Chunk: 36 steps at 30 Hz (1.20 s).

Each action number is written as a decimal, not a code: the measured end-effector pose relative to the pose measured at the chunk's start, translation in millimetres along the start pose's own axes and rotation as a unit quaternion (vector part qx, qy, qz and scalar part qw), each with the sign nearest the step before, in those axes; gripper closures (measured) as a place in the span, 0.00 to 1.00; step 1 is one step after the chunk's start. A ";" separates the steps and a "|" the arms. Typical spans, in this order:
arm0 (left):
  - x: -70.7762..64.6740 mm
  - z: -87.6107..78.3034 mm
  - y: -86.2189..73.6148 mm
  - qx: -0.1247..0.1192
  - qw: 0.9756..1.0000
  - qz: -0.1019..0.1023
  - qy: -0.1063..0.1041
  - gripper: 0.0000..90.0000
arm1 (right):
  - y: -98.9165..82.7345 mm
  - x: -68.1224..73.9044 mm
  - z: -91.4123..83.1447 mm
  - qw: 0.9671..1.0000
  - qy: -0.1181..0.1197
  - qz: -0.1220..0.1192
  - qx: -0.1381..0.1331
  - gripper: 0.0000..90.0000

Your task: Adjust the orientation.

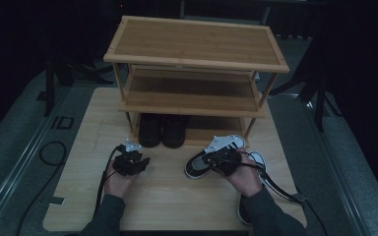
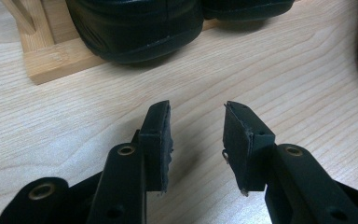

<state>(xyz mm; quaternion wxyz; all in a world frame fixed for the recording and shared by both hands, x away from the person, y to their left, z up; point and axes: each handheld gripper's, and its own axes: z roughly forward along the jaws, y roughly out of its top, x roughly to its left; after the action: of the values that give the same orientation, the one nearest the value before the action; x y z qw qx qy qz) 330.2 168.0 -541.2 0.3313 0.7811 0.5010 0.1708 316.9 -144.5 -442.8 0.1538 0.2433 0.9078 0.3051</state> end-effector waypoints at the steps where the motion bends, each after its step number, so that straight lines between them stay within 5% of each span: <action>1: 0.1 0.1 -0.1 0.000 1.000 0.000 0.000 0.68 | 0.2 0.4 1.1 1.000 0.006 0.002 0.001 0.98; 16: -0.1 0.4 -0.2 0.000 1.000 0.000 0.001 0.68 | -0.6 11.2 24.0 0.998 0.057 -0.011 0.028 0.92; 24: -0.7 1.0 -0.4 0.002 1.000 0.001 0.000 0.68 | 0.5 11.5 34.6 0.998 0.052 -0.008 0.040 0.90; 29: -0.3 0.4 -0.4 0.001 1.000 0.001 0.000 0.68 | 4.9 17.3 39.9 0.997 0.034 -0.037 0.060 0.95; 36: -1.2 1.1 -0.6 0.002 1.000 0.002 -0.001 0.68 | -1.7 18.0 31.7 0.995 0.048 -0.048 0.068 0.96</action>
<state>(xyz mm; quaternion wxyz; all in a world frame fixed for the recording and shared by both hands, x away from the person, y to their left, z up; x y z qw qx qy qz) 330.0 166.7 -542.3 0.3300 0.7829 0.4996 0.1693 314.8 -120.9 -470.5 0.1073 0.1943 0.9434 0.2464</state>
